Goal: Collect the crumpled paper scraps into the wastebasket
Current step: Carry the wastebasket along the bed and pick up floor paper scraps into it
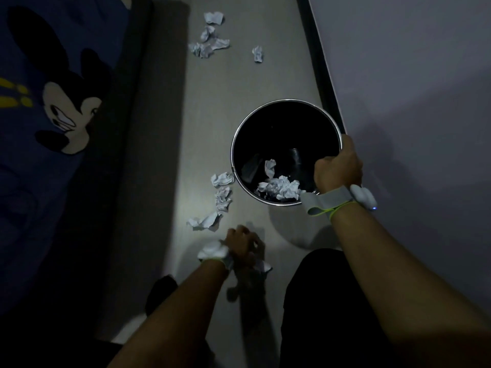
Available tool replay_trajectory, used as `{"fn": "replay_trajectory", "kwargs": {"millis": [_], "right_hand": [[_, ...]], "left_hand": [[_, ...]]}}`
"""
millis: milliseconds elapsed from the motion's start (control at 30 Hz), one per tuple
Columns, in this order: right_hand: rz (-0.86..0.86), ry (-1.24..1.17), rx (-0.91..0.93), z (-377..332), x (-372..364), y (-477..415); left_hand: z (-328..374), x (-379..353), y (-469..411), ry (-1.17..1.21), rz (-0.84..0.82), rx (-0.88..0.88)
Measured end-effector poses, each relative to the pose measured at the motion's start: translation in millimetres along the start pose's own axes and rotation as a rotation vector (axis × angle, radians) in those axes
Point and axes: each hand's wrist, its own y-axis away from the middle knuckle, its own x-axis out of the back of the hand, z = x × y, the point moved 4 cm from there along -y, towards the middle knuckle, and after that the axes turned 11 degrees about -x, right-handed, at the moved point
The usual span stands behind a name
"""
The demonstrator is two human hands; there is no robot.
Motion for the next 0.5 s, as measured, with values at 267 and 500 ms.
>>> {"fn": "replay_trajectory", "kwargs": {"millis": [267,500], "right_hand": [[0.005,0.027,0.004,-9,-6,-4],[0.029,0.055,0.002,-11,-8,-2]], "left_hand": [[-10,0,-18,-0.126,-0.034,-0.077],[-86,27,-18,0.076,0.463,0.502]]}}
